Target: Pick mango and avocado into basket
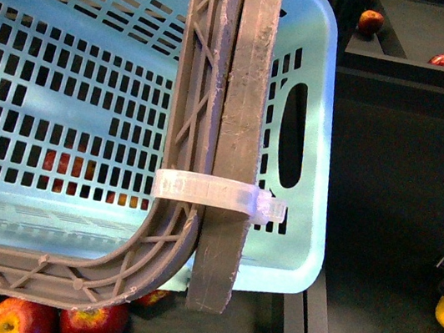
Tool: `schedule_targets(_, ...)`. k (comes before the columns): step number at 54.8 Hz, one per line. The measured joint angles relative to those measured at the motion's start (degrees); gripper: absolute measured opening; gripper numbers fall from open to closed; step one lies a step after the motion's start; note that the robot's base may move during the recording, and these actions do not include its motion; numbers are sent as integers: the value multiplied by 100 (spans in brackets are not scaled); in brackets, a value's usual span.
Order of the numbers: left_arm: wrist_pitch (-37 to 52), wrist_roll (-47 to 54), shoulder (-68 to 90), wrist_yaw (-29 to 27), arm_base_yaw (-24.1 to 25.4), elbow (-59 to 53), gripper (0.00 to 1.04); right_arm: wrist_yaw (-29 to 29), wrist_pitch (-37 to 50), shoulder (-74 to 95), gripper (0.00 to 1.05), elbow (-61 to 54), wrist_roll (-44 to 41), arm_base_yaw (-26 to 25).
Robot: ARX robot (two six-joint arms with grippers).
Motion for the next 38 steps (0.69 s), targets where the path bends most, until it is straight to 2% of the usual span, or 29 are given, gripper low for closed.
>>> schedule_targets(23, 0, 2, 0, 0, 0, -2, 7, -55, 105, -431, 58, -341, -20, -52)
schedule_targets(38, 0, 0, 0, 0, 0, -2, 7, -535, -70, -1672, 58, -363, -7, -181)
